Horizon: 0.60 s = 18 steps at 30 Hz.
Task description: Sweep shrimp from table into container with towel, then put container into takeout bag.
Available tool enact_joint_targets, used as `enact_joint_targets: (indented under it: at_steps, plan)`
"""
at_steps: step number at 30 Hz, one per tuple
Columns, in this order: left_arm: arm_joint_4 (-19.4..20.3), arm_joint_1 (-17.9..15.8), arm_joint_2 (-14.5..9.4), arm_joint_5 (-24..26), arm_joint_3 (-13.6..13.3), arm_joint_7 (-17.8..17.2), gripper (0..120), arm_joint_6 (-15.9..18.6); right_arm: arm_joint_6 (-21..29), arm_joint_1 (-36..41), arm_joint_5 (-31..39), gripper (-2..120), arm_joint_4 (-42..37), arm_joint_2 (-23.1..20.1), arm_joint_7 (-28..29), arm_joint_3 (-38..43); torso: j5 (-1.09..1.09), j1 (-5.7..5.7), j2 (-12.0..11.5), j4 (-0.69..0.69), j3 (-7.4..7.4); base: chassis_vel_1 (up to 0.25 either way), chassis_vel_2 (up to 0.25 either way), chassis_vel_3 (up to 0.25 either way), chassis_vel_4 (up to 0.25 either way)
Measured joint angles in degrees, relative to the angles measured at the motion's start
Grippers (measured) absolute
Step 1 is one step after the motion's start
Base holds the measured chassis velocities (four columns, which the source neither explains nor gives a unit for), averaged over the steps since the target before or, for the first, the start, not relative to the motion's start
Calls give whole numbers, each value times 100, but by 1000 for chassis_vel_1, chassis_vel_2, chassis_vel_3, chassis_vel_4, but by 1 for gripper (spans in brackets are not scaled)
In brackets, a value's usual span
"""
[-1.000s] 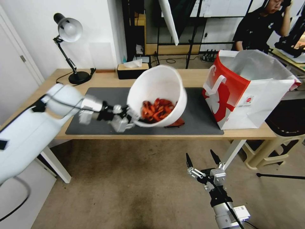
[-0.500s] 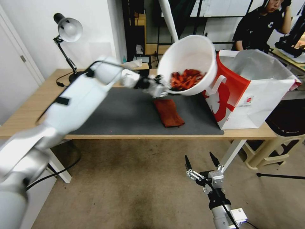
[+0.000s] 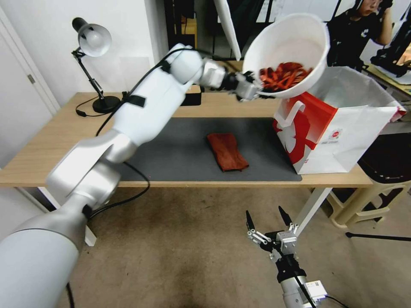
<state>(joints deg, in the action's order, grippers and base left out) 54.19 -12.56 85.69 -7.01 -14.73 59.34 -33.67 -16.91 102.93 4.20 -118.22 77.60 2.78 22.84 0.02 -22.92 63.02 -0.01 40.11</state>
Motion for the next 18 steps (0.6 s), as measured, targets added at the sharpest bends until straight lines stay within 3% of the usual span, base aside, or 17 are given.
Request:
enact_joint_targets:
  at_steps: [3,6,7,12,14,18]
  plan:
    - [-230,-126,309,-127,30,-94,0,-53,0,-30,0,100,14,9,-1,-18,0,0,0,0,0,0,0,0,0]
    - [-341,-186,460,-180,48,-138,0,-81,0,-41,0,100,22,18,-3,-34,1,0,0,-1,0,0,0,0,0]
    - [-487,-267,638,-252,70,-225,0,-117,0,-51,0,100,30,24,-6,-47,1,0,0,-3,-1,0,0,0,0]
    - [-733,-387,709,-374,150,-324,0,-206,0,-53,0,100,44,26,-11,-50,1,0,1,-2,-1,0,0,0,0]
    - [-1000,-464,701,-475,197,-445,0,-288,0,-72,2,100,54,24,-12,-49,-4,0,0,4,0,0,0,0,0]
    - [-1160,-477,684,-487,113,-576,0,-364,0,-100,8,100,68,30,-13,-45,-3,-1,0,2,0,0,0,0,0]
